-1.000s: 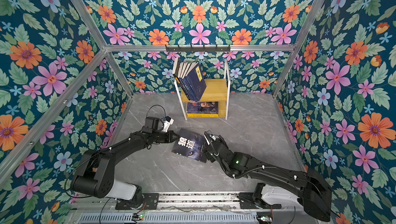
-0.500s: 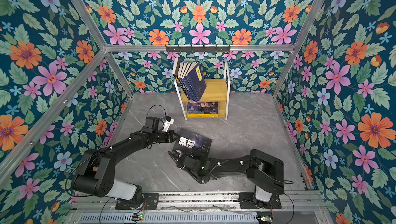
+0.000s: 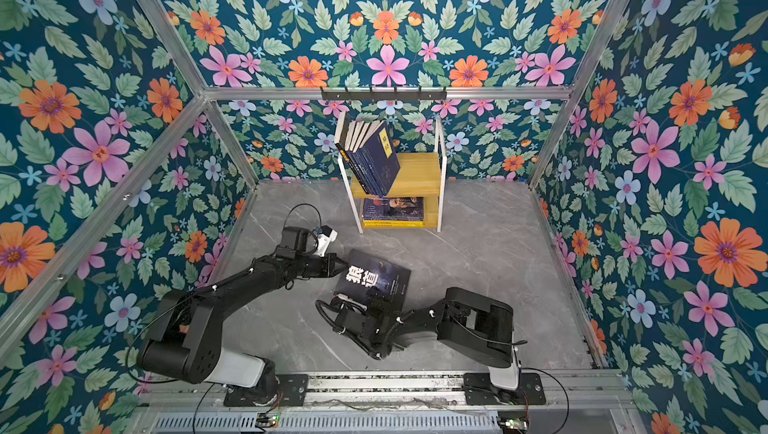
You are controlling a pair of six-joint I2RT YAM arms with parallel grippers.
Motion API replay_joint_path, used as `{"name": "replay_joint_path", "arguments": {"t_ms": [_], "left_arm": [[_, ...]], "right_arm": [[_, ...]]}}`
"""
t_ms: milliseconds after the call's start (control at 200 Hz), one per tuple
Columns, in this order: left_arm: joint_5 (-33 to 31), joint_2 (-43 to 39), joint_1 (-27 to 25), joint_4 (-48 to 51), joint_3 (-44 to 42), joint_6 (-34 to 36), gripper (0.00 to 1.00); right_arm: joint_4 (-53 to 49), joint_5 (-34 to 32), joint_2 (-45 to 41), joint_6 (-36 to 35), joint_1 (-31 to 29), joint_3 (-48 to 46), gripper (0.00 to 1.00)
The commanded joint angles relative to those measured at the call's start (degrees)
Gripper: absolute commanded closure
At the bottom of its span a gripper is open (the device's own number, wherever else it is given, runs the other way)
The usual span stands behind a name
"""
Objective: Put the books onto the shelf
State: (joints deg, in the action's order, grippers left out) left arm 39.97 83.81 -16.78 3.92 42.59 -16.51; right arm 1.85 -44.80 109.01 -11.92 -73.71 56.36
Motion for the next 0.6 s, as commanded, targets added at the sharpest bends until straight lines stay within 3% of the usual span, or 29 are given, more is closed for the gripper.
{"name": "replay_joint_path", "arguments": {"t_ms": [0, 75, 255, 365, 465, 595], "left_arm": [[1.25, -0.4, 0.14, -0.66, 0.34, -0.07, 1.0], [0.96, -0.17, 0.1, -2.19, -0.59, -0.13, 1.0], [0.46, -1.14, 0.13, -0.96, -0.6, 0.3, 1.0], [-0.55, -1.68, 0.51, -1.81, -1.5, 0.44, 1.0], [-0.79, -3.4, 1.61, -1.1, -1.24, 0.45, 0.81], [-1.7, -4.98, 3.52, -2.78, -3.16, 0.43, 0.65]], "right_arm": [[-3.28, -2.62, 0.67, 1.22, 0.06, -0.25, 0.24], [-0.16, -3.01, 0.17, -0.15, 0.06, -2.07, 0.34], [-1.78, -5.3, -0.81, -0.51, 0.07, -1.98, 0.74], [-1.55, -5.96, -1.72, -2.0, 0.06, -2.94, 0.9], [-4.34, -6.61, -2.61, -2.57, 0.06, -2.11, 1.0], [-2.6, -6.53, -4.41, -4.77, 0.06, -3.55, 1.0]]}}
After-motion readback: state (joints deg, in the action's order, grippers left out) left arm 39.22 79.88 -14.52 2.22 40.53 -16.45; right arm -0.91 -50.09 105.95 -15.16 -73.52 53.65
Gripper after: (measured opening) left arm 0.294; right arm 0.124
